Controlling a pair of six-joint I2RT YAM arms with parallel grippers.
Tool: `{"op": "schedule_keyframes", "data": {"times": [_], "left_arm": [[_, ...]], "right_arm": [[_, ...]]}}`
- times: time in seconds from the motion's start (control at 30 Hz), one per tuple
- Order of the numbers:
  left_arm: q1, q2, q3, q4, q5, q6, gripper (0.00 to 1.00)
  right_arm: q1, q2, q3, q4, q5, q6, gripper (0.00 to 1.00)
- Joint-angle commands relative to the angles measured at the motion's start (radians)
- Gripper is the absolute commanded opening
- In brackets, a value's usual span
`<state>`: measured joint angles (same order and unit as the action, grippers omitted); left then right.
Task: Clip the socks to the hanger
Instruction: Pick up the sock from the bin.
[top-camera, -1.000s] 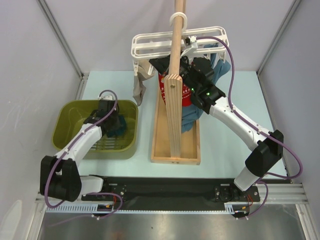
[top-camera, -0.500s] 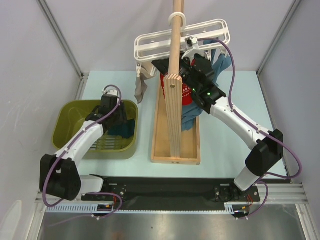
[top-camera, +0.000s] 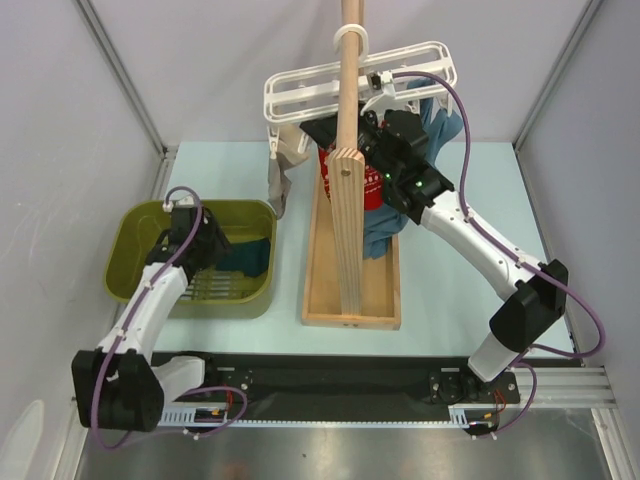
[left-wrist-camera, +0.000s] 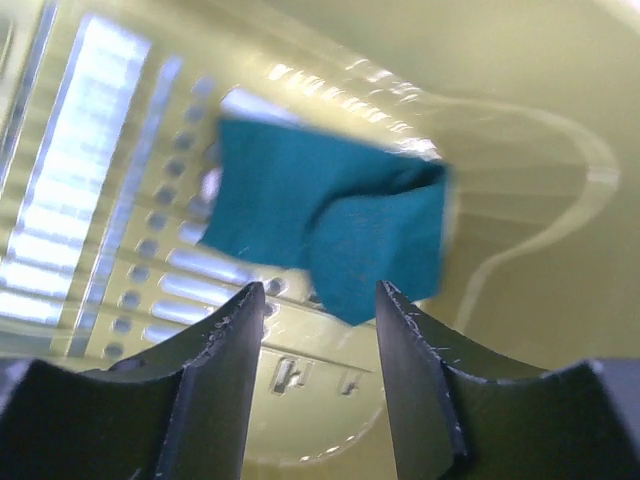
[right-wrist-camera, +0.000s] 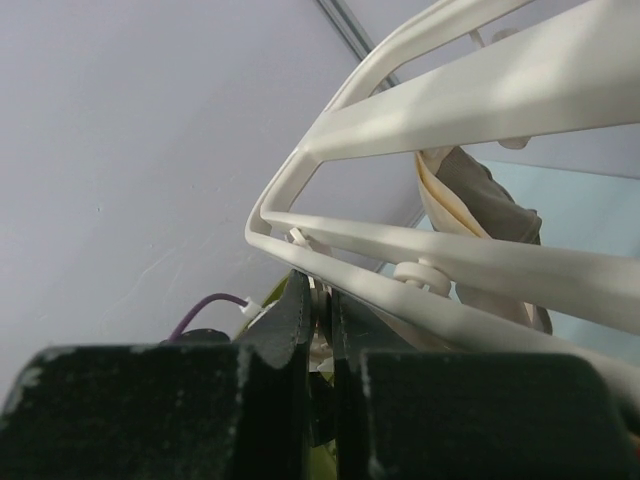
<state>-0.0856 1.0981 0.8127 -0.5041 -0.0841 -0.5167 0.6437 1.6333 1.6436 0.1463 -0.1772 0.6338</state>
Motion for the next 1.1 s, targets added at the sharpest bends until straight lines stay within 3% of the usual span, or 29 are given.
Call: {"op": "schedule_keyframes", "data": {"times": [0.0,0.27,0.33,0.43,0.6,0.83,0.97,1.07], "left_arm": [[0.070,0.060,-0.012,-0.060,0.054,-0.132,0.52],[0.083,0.198,0.026,-0.016,-0.025,-0.239,0.53],[0.083,0.213,0.022,0.047,-0.034,-0.209,0.51],[0.111,0.271,0.068,0.013,-0.100,-0.154,0.50],[0.132,0.321,0.054,0.093,-0.060,-0.048,0.48],[0.132,0.394,0.028,0.163,-0.006,-0.032,0.44],[0.132,0.436,0.023,0.167,-0.002,-0.040,0.39],[0.132,0.454,0.006,0.185,0.004,-0.045,0.25]], "right_arm": [[0.007,0.034,0.033,-0.066,-0.016,0.027,0.00],[-0.027,0.043,0.038,-0.114,-0.021,0.049,0.00],[-0.033,0.056,0.051,-0.119,-0.042,0.063,0.00],[-0.035,0.079,0.105,-0.174,-0.056,0.057,0.00],[-0.036,0.086,0.120,-0.188,-0.062,0.063,0.00],[-0.041,0.085,0.134,-0.211,-0.059,0.064,0.00],[-0.042,0.088,0.134,-0.220,-0.059,0.072,0.00],[-0.044,0.094,0.145,-0.234,-0.064,0.073,0.00]]}}
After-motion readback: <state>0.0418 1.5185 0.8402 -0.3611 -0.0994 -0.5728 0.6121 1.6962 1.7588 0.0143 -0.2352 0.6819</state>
